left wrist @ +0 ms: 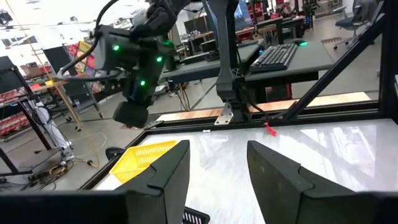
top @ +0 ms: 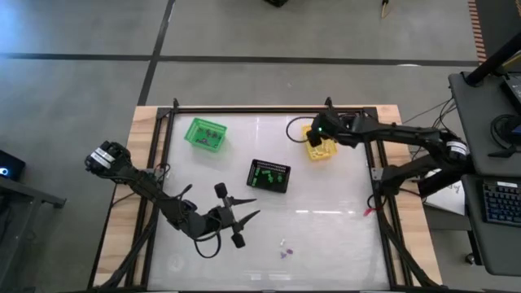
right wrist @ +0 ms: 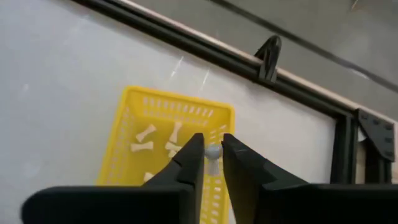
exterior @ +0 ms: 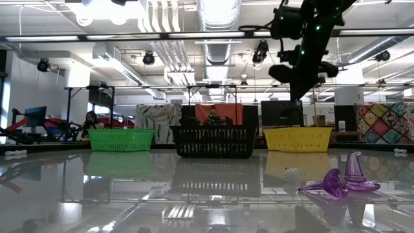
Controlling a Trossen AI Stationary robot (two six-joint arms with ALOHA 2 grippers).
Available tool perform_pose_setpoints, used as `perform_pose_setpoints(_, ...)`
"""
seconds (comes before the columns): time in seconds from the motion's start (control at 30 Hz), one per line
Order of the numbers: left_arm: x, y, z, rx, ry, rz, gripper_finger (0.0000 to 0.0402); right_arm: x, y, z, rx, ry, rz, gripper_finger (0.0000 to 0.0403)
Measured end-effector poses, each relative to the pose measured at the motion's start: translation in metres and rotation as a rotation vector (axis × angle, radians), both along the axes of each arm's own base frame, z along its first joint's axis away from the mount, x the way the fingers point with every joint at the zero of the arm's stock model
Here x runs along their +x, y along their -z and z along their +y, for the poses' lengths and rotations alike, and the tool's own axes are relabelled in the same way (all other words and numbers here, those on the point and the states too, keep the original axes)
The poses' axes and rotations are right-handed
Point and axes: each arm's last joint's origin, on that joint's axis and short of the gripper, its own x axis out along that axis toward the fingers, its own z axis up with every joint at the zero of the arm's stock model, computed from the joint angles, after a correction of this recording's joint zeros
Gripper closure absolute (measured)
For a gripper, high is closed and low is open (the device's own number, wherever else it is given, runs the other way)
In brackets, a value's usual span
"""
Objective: Sort Halloween decoration
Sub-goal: Put the white bone toy into the yellow bin, then put the purple witch hat toy into the green bin
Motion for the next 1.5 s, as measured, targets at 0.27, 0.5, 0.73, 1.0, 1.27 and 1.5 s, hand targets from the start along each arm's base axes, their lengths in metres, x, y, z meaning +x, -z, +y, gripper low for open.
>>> perform_pose_setpoints(0.27, 0.000, 0.001, 0.000, -0.006, 0.000, 0.004, 0.0265, 0.000, 0.007, -0.010, 0.049, 0.004, 0.015, 0.0280)
perform_pose_setpoints(0.5, 0.001, 0.008, 0.001, -0.037, -0.006, 0.040, 0.0265, -0.003, -0.007, 0.005, 0.083, -0.073, -0.071, 0.0264)
perform_pose_setpoints(0.73, 0.011, 0.012, 0.004, -0.158, 0.124, 0.154, 0.0270, -0.001, -0.024, 0.041, 0.281, -0.278, -0.246, 0.0275)
perform_pose_setpoints(1.0, 0.009, 0.022, 0.007, -0.194, 0.132, 0.298, 0.0284, 0.019, -0.016, 0.113, 0.588, -0.569, -0.270, 0.0273)
perform_pose_setpoints(1.27, 0.008, 0.022, 0.005, -0.214, 0.192, 0.325, 0.0286, 0.030, 0.016, 0.191, 0.711, -0.896, -0.044, 0.0277)
perform_pose_setpoints(1.5, 0.007, 0.018, 0.006, -0.216, 0.183, 0.309, 0.0286, 0.041, 0.036, 0.260, 0.493, -1.262, -0.136, 0.0283)
